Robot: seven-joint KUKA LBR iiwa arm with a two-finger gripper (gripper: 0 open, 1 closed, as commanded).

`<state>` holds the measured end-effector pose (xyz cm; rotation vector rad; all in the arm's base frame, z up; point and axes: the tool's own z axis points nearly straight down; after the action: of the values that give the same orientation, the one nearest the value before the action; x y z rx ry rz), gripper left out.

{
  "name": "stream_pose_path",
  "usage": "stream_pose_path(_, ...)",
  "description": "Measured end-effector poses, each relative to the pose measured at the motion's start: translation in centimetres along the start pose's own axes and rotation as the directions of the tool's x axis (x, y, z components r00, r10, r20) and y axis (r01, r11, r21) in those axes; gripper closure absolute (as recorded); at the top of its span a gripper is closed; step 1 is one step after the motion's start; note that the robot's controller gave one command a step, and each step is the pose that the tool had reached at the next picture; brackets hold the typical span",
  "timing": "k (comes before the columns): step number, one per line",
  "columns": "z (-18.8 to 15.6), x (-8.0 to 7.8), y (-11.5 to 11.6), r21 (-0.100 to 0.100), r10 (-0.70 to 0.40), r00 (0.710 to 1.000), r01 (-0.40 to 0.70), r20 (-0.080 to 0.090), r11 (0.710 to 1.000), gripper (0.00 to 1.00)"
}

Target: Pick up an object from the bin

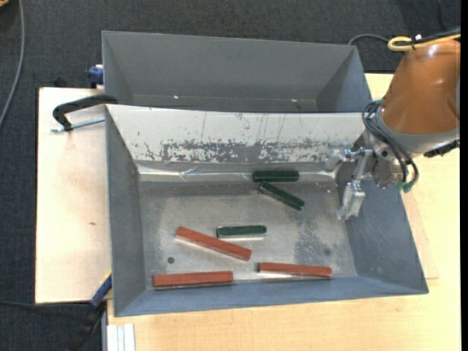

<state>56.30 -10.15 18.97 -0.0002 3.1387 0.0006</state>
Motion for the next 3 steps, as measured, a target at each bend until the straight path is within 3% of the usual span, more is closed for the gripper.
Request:
stream_pose_path(1, 7.1, -1.9, 3.6, -0.001, 0.095, 0.995, -0.095, 0.003, 0.995, 0.00)
stream_pose_path(2, 9.1, -2.1, 5.0, -0.001, 0.126, 0.992, -0.126, -0.003, 0.992, 0.00)
stream_pose_path(3, 6.5, -2.6, 5.7, -0.001, 0.276, 0.961, -0.276, 0.004, 0.961, 0.00)
